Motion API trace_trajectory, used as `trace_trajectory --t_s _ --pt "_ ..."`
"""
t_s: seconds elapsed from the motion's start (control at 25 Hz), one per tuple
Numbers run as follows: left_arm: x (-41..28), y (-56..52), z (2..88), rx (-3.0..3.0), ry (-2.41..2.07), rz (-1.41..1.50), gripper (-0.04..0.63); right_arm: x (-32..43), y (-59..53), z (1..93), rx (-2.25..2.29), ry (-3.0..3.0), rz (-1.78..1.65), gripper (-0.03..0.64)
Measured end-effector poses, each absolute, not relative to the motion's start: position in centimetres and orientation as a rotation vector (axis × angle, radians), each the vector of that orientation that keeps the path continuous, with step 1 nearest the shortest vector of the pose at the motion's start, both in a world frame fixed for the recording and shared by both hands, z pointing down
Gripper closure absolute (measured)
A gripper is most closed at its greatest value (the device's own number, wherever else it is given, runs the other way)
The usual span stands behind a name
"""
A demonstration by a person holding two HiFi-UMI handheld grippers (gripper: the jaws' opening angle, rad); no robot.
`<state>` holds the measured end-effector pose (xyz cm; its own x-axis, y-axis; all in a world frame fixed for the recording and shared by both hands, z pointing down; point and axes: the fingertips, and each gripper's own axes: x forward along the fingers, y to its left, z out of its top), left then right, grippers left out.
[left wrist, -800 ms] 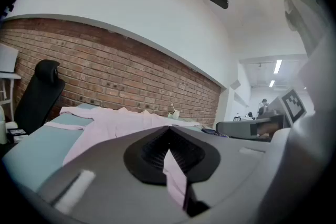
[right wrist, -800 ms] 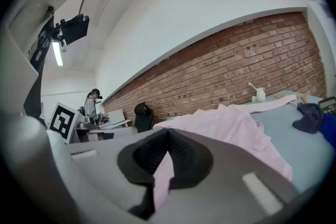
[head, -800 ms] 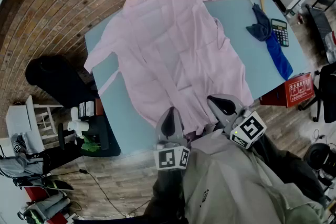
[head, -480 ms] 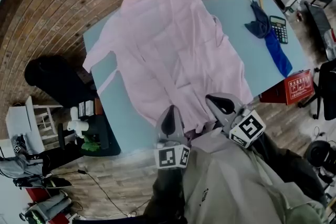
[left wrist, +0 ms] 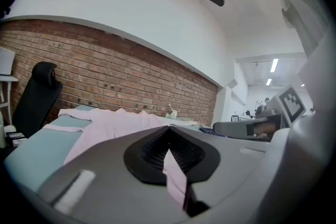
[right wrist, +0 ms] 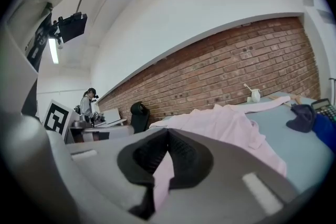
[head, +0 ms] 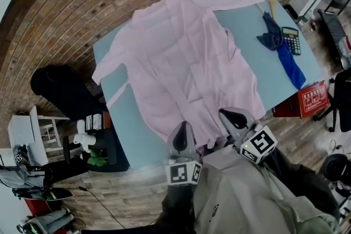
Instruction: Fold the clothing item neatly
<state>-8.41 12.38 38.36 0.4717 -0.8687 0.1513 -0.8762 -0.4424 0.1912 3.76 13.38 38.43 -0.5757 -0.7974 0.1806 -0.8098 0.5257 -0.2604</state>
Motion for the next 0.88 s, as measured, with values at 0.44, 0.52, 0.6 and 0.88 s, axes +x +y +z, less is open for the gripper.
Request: trace_trajectory --t_s 0.44,0.52,0.6,0.88 --pt "-9.2 8.5 31.5 2.576 -1.432 0.021 0.588 4.4 10.9 31.1 1.478 -2.711 0.235 0.618" --pt "-9.0 6.9 29.4 2.637 -1.418 0.005 0.588 5.1 9.4 28.5 1.526 -2.749 0.259 0.618" --pt "-9.0 5.9 28.4 2.668 -1.415 -0.021 0.588 6.1 8.3 26.6 1.599 -2.726 0.208 0.618" --pt "-8.1 4.5 29.3 2.697 -1.367 0.059 0.588 11.1 6.5 25.9 1.703 -2.511 0.108 0.618"
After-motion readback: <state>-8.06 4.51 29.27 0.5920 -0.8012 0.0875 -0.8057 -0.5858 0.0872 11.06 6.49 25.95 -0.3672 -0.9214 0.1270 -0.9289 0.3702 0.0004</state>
